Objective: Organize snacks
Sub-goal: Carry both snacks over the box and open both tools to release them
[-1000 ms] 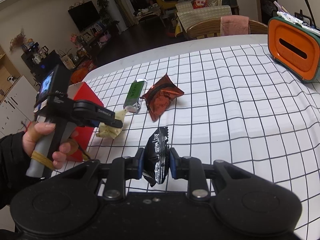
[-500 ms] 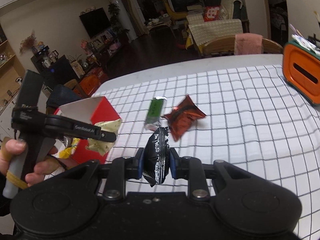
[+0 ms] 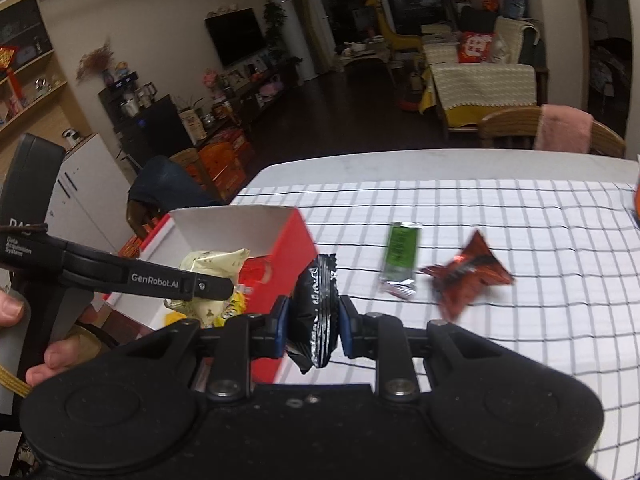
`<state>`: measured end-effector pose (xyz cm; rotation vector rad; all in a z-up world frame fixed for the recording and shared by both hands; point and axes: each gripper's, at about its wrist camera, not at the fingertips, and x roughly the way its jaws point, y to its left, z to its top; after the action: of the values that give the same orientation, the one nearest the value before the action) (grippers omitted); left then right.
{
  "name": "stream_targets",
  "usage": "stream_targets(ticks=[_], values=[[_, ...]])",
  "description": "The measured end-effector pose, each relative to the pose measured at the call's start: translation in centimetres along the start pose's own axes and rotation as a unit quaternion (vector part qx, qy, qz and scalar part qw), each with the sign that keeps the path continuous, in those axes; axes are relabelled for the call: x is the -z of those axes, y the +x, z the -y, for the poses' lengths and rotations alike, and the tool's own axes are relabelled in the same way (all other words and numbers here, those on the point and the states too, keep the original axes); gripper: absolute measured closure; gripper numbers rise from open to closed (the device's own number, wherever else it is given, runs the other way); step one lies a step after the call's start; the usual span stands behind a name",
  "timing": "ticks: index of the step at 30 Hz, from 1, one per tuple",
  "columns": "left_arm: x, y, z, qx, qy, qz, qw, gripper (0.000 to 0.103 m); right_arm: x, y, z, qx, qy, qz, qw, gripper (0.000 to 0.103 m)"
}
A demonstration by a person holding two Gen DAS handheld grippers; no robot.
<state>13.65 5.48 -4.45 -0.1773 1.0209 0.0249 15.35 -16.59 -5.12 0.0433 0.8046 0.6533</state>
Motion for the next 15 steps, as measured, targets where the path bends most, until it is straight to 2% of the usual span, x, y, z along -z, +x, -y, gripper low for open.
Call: stream_targets(ticks=[7,15], values=[[-0.6,-0.6,-5.6,-0.021,-0.014,0.006,0.9997,0.074,-1.6,3.7,-3.9,-0.007,-0.014,-0.008,1.0,0.079],[-1.1,0.6,-11.1,-0.046,-0.028,-0.003,0.9986,0.074,-2.4,8.5,-7.7,-0.014,-0.032,-0.034,0.999,0.079]])
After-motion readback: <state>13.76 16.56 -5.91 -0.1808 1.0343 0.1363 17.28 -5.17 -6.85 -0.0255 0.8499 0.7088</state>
